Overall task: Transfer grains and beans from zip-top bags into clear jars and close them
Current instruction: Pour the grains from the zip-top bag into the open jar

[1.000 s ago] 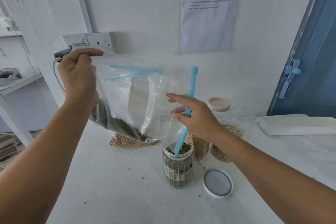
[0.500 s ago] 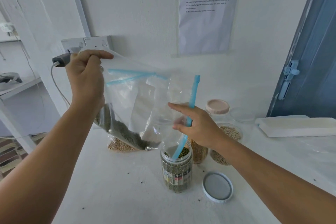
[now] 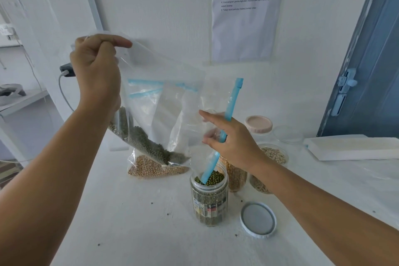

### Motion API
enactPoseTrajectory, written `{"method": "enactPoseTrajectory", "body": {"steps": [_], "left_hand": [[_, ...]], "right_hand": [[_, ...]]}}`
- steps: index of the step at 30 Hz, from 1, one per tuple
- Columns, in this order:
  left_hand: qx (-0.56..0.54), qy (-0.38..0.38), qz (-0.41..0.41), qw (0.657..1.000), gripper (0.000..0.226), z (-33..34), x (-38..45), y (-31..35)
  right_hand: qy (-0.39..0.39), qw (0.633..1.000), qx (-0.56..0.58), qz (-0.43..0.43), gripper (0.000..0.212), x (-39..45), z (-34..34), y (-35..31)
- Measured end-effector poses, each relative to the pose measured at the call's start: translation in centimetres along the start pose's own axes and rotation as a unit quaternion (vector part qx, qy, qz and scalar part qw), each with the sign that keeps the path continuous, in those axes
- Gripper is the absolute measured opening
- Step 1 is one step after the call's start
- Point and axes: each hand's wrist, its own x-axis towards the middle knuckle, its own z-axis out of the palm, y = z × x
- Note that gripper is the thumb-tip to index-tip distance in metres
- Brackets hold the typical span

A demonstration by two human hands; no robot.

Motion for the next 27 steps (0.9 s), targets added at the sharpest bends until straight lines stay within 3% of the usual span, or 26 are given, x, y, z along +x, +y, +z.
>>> {"method": "enactPoseTrajectory", "body": {"steps": [18,27], "left_hand": [[0.004,-0.038,0.033,0.999,0.053,1.6,0.3,1.4],[0.007,-0.032,0.007,0.999,0.052,1.1,0.4,0.4]], "right_hand": [[0.015,1.0,-0.002,-0.01,0.065,-0.7,-0.2,0.2],[0.008,1.0,-0.001,-0.012,0.066,-0.7,0.2,0.0]]}}
